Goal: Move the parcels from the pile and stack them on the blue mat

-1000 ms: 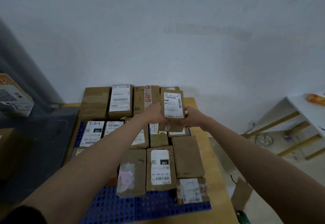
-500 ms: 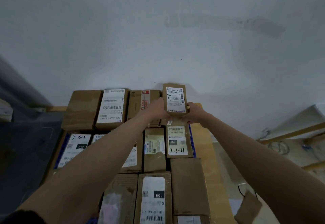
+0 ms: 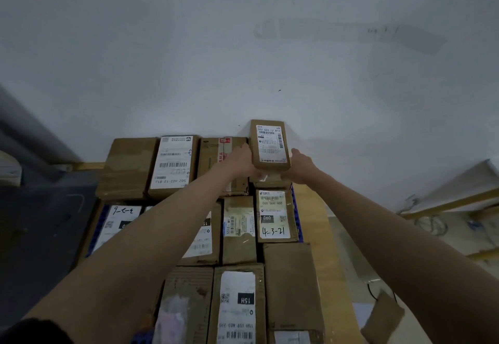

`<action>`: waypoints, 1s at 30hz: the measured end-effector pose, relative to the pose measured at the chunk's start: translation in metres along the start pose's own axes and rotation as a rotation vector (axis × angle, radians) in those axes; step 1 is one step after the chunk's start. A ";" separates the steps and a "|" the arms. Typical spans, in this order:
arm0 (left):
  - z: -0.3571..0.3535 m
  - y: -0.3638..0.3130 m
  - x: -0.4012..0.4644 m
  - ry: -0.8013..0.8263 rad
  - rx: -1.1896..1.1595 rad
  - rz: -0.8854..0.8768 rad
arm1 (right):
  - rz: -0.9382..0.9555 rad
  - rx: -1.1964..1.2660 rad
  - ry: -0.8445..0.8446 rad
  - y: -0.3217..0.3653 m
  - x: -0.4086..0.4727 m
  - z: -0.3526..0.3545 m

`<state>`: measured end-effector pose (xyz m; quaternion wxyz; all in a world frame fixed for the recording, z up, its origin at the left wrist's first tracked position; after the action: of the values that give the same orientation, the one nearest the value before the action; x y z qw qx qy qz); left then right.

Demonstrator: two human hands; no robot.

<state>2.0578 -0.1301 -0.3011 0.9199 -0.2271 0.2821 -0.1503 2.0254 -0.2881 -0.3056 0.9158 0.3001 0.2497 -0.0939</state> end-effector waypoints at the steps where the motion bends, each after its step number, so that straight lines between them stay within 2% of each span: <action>1: 0.001 0.002 -0.006 0.019 0.021 0.025 | 0.002 -0.030 -0.005 0.002 -0.005 0.001; 5: 0.010 0.010 -0.042 0.070 0.082 0.115 | 0.071 -0.150 -0.031 0.019 -0.034 0.002; 9: 0.016 0.017 -0.088 0.100 0.174 0.128 | 0.098 -0.218 -0.017 0.036 -0.074 -0.003; 15: 0.014 0.033 -0.178 0.079 0.236 0.121 | 0.137 -0.331 0.175 0.067 -0.138 -0.036; 19: 0.007 0.059 -0.241 0.084 0.284 0.196 | 0.209 -0.424 0.251 0.096 -0.182 -0.069; 30: -0.019 0.167 -0.420 0.072 0.153 0.312 | 0.398 -0.537 0.394 0.207 -0.289 -0.180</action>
<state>1.7375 0.1753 -0.2094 0.9360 -0.1046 0.3344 -0.0346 1.7717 -0.0084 -0.1779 0.8967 0.1043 0.3733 0.2139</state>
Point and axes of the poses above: each hand's wrist, its own x-axis towards the middle knuckle, its own z-axis out of the back of the hand, y = z × x, the point moved 4 cm from there along x, towards the middle knuckle, and after that the axes turned 8 degrees about y, right-handed, at the moved point
